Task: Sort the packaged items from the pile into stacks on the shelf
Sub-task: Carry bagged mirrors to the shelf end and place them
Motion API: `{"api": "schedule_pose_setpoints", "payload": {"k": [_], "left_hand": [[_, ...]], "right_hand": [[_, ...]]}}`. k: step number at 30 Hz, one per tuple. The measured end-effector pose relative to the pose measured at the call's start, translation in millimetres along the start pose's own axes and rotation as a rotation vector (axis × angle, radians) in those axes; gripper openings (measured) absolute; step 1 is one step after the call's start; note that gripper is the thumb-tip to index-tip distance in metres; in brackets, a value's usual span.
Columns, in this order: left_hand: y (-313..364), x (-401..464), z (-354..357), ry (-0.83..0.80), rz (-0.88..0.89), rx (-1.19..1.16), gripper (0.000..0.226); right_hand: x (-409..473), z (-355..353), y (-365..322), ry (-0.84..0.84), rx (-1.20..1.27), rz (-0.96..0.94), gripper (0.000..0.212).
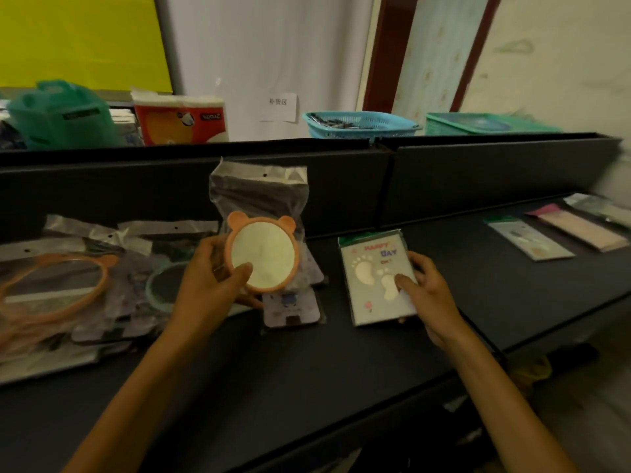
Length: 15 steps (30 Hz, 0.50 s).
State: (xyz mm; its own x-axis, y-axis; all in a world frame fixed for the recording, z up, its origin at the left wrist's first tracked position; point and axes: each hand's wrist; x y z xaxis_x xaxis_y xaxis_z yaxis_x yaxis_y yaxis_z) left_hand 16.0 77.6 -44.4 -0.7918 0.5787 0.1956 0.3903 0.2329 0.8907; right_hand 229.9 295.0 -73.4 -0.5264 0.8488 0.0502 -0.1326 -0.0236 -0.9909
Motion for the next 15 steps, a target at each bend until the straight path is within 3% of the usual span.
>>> {"api": "schedule_pose_setpoints", "payload": {"k": [7,15], "left_hand": [[24,-18,55,-0.159,0.043,-0.086,0.043],[83,-44,170,-0.24,0.135,-0.163,0.038]], "right_hand": [[-26,-69,-17,0.08,-0.079,-0.111,0.043],[-31,-200,-32,0.167,-0.079,-0.204,0.041]]}}
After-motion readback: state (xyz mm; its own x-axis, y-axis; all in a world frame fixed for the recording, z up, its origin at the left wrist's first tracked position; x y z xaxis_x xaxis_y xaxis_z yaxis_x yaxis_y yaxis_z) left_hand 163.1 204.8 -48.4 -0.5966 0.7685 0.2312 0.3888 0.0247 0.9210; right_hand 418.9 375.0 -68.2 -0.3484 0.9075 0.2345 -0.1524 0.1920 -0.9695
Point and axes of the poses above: each hand's wrist, its own x-axis towards the middle knuckle, its own z-axis out of the palm, y = z × x, and after that the axes turned 15 degrees about x, right-handed
